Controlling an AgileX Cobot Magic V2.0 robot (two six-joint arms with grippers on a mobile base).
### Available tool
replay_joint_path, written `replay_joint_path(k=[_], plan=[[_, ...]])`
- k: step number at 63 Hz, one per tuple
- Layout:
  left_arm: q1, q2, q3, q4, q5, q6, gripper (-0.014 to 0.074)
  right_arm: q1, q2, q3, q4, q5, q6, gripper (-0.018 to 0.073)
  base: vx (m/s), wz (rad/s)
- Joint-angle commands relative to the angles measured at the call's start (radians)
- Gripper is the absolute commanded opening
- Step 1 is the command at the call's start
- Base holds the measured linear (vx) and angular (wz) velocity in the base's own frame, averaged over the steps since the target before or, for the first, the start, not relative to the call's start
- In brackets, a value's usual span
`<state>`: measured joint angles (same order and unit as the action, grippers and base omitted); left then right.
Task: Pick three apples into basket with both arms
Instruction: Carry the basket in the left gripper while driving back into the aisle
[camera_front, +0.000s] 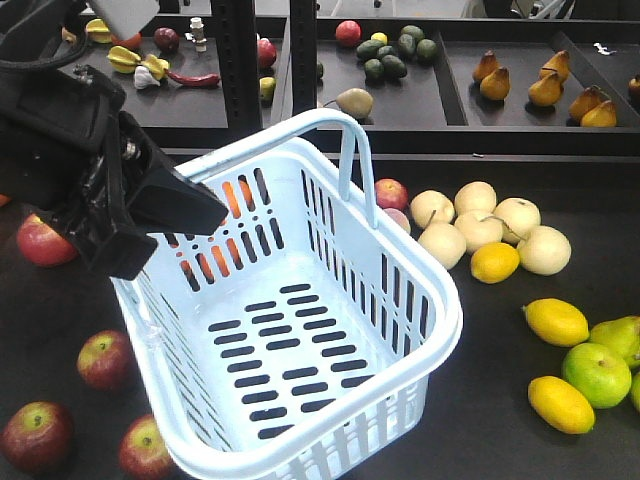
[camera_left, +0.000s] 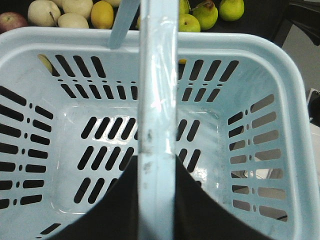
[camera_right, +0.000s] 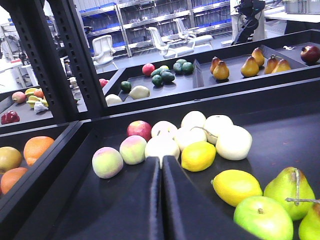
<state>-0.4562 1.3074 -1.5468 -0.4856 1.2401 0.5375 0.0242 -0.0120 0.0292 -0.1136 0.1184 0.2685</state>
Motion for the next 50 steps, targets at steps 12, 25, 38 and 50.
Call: replay_joint_path(k=[12,25,38,50], plan=[[-0.004,-0.033,-0.03,-0.047,-0.061,-0.005,-0.0006,-0.004,-0.011,0.012,-0.012,-0.068,0.0,-0.0004,-0.01,0.05],[-0.004,-0.033,-0.03,-0.047,-0.061,-0.005,-0.0006,-0.004,-0.011,0.012,-0.012,-0.068,0.0,-0.0004,-0.04,0.14],[-0.004,-0.033,-0.03,-0.047,-0.061,-0.005,-0.0006,-0.004,-0.011,0.012,-0.012,-0.068,0.0,-0.0004,-0.07,0.31],[-0.004,-0.033,-0.03,-0.047,-0.061,-0.005,-0.0006,-0.004,-0.011,0.012,-0.012,-0.068,0.0,-0.0004,-0.11,0.53]])
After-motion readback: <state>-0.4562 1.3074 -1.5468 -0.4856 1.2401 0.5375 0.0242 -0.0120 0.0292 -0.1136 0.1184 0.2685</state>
